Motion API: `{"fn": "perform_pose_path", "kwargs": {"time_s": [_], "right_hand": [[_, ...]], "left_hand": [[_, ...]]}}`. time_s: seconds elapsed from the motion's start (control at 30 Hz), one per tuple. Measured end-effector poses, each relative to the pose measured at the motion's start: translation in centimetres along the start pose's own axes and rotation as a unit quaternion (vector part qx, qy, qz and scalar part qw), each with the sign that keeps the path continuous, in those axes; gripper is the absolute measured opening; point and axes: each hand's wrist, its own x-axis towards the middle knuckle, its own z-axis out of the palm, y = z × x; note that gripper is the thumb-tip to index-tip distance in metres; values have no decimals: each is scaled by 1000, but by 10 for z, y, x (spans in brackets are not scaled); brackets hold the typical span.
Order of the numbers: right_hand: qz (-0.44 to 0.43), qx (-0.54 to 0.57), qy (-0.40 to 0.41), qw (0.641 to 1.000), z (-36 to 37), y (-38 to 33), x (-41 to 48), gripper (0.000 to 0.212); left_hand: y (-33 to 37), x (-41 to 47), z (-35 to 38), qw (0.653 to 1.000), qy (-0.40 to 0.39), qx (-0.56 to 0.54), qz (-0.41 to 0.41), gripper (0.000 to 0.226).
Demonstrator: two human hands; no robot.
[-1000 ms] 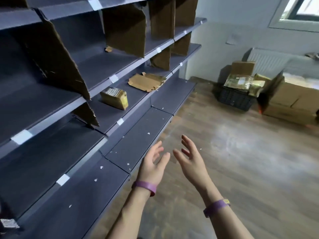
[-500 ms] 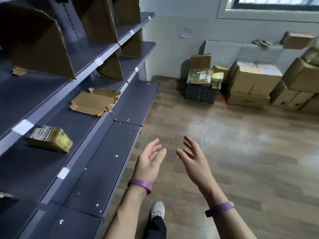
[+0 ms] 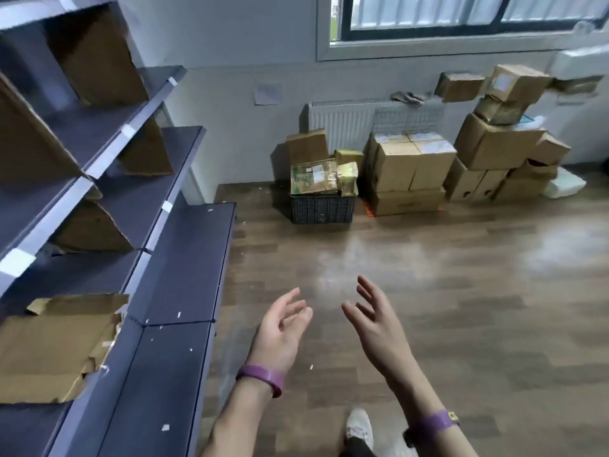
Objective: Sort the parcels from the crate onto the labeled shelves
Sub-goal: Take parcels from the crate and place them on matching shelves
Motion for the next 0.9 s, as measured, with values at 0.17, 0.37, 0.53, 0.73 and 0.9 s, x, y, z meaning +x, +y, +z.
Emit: {"fn": "perform_pose_path", "kwargs": {"time_s": [0.17,0.37,0.53,0.73,0.9], "right_hand": [[15,17,7,1000,-10,4,114,56],[1,4,-40,999,-25,-23,293,57],[-10,0,-79,997,-27,-55,404,59],[6,-14,-109,994,-20,-65,496,55],[26,-38,-117,992,-2,-63,575,55]], "left_hand": [[8,109,25,1000,4,30,-4,39],[56,256,61,997,59,51,0,41],[109,353,79,993,102,49,24,43],[131,444,91,994,108,23,1,44],[130,532,82,994,112,-6,-18,44]]}}
